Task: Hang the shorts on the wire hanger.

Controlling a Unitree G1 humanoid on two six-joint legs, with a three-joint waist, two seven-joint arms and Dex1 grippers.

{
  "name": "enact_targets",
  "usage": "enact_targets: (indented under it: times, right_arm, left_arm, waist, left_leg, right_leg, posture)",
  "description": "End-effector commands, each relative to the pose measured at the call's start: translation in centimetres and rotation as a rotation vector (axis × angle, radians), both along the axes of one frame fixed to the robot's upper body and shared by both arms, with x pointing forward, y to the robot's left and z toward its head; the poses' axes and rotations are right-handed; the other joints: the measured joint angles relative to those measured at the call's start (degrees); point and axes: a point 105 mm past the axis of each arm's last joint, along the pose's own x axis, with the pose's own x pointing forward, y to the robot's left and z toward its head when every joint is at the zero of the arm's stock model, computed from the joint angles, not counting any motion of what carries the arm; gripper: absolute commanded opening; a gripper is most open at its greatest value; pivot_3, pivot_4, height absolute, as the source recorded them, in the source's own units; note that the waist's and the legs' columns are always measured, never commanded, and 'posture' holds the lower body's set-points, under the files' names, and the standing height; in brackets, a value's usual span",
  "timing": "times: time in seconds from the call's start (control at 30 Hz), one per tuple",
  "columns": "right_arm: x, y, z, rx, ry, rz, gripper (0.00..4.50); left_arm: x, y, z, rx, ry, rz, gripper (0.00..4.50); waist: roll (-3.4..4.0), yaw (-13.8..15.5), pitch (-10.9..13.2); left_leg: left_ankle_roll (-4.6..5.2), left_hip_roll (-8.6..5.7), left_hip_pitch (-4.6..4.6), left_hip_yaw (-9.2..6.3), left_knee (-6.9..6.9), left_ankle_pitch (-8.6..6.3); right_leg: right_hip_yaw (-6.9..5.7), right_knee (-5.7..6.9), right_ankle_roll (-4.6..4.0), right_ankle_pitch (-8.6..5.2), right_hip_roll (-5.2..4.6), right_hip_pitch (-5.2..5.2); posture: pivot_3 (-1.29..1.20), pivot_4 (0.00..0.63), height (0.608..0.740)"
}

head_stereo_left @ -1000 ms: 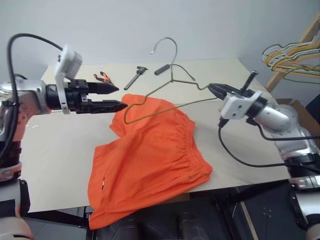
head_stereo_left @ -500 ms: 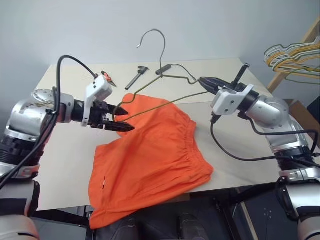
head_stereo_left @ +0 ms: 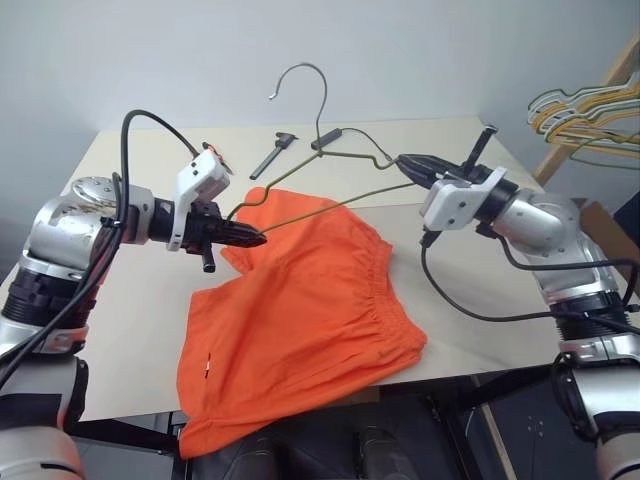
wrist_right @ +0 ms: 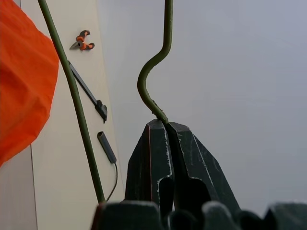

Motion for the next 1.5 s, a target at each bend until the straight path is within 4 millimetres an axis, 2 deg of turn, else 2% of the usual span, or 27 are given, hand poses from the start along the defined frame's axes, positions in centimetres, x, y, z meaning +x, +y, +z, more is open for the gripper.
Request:
enact_targets:
  times: [0.03,0.13,0.33,0.5,0.53,0.63,0.77,0.87,1.07,1.2,1.37,1.5]
  right_arm:
    - [-1.3,0.1,1.3,-0.023,-0.045,0.044,0.00]
    - [-2.3,0.0,0.6,-0.079,0.024,0.096,0.75]
    - [-4.0,-1.1,-0.1,-0.168,0.231,0.183,2.76]
    - [-4.6,-1.4,0.0,-0.128,0.630,0.223,4.46]
    - [-4.8,-1.4,-0.3,-0.142,0.741,0.219,4.49]
    - [-4.9,-0.5,-1.2,-0.218,0.961,0.210,4.49]
    - [-3.8,1.4,-2.3,-0.227,1.128,0.135,4.49]
    - [-2.3,2.9,-3.3,-0.213,1.150,0.080,4.49]
    - [-1.4,4.2,-5.0,-0.239,1.218,0.029,4.49]
    - [-1.4,4.8,-5.3,-0.250,1.238,0.036,3.65]
    - [-1.2,5.0,-5.7,-0.250,1.237,0.036,1.96]
    - [-1.4,5.0,-5.2,-0.241,1.234,0.058,0.60]
  left_arm:
    - [0.1,0.1,1.6,-0.022,-0.054,-0.003,0.02]
    - [0.0,0.7,1.3,-0.003,-0.049,0.008,0.00]
    - [-0.4,2.8,0.3,0.107,-0.069,0.030,0.00]
    - [-1.4,4.1,-1.2,0.276,-0.117,-0.014,0.00]
    - [-1.6,4.1,-1.3,0.287,-0.122,-0.026,0.00]
    - [-2.2,3.5,-1.2,0.282,-0.137,-0.069,0.00]
    - [-2.6,2.9,-1.0,0.260,-0.147,-0.096,0.00]
    - [-2.7,2.7,-0.7,0.250,-0.154,-0.100,0.00]
    - [-2.9,2.4,-0.4,0.229,-0.163,-0.114,0.00]
    - [-2.9,2.3,-0.3,0.223,-0.164,-0.114,0.00]
    - [-3.1,2.3,-0.4,0.217,-0.163,-0.119,0.00]
    - [-3.1,2.4,-0.5,0.218,-0.167,-0.123,0.00]
  waist:
    - [0.00,-0.01,0.00]
    - [0.00,0.02,0.00]
    - [0.00,-0.14,0.00]
    - [0.02,-0.06,-0.02]
    - [0.03,0.08,-0.02]
    - [0.06,0.39,-0.04]
    - [0.07,0.55,-0.09]
    - [0.06,0.70,-0.11]
    - [0.07,1.80,-0.11]
    - [0.07,1.86,-0.12]
    - [0.07,1.79,-0.12]
    - [0.07,1.72,-0.12]
  left_leg:
    - [0.00,0.00,0.00,0.00,0.00,0.00]
    - [0.01,0.00,0.00,-0.01,0.01,0.00]
    - [0.09,0.01,0.02,-0.01,0.05,-0.05]
    - [0.37,0.04,0.12,0.01,0.07,-0.22]
    - [0.48,0.04,0.11,0.01,0.11,-0.28]
    - [0.58,0.10,0.04,0.01,0.32,-0.34]
    - [0.76,0.13,-0.04,0.01,0.66,-0.47]
    - [0.76,0.12,-0.11,0.03,0.79,-0.47]
    - [0.72,0.10,-0.57,-0.02,1.00,-0.44]
    - [0.51,0.09,-0.87,-0.06,1.13,-0.32]
    - [0.52,0.09,-0.94,-0.06,1.13,-0.33]
    - [0.54,0.09,-0.92,-0.06,1.13,-0.33]
  right_leg:
    - [0.00,0.01,0.00,0.00,0.00,0.00]
    - [0.00,0.00,0.00,0.00,0.00,0.01]
    - [0.00,0.00,0.00,0.00,0.00,0.02]
    - [0.03,0.07,-0.02,0.01,0.00,0.07]
    - [0.03,0.12,-0.02,0.01,0.00,0.06]
    - [-0.03,0.21,-0.03,0.02,0.00,0.03]
    - [-0.06,0.35,-0.03,0.02,0.00,0.04]
    - [-0.03,0.54,-0.03,0.03,0.00,-0.04]
    - [-0.07,0.84,-0.02,0.02,0.00,-0.43]
    - [-0.11,0.97,0.01,0.04,0.00,-0.65]
    - [-0.10,1.06,0.02,0.05,0.00,-0.73]
    - [-0.10,1.06,0.02,0.04,0.00,-0.73]
  posture:
    - [-0.05,0.040,0.740]
    - [-0.05,0.040,0.740]
    - [-0.04,0.041,0.740]
    - [-0.02,0.037,0.740]
    - [-0.02,0.035,0.740]
    - [-0.01,0.032,0.740]
    - [0.00,0.033,0.740]
    - [0.01,0.034,0.740]
    - [0.01,0.038,0.740]
    - [0.02,0.041,0.740]
    - [0.01,0.042,0.740]
    - [0.00,0.044,0.740]
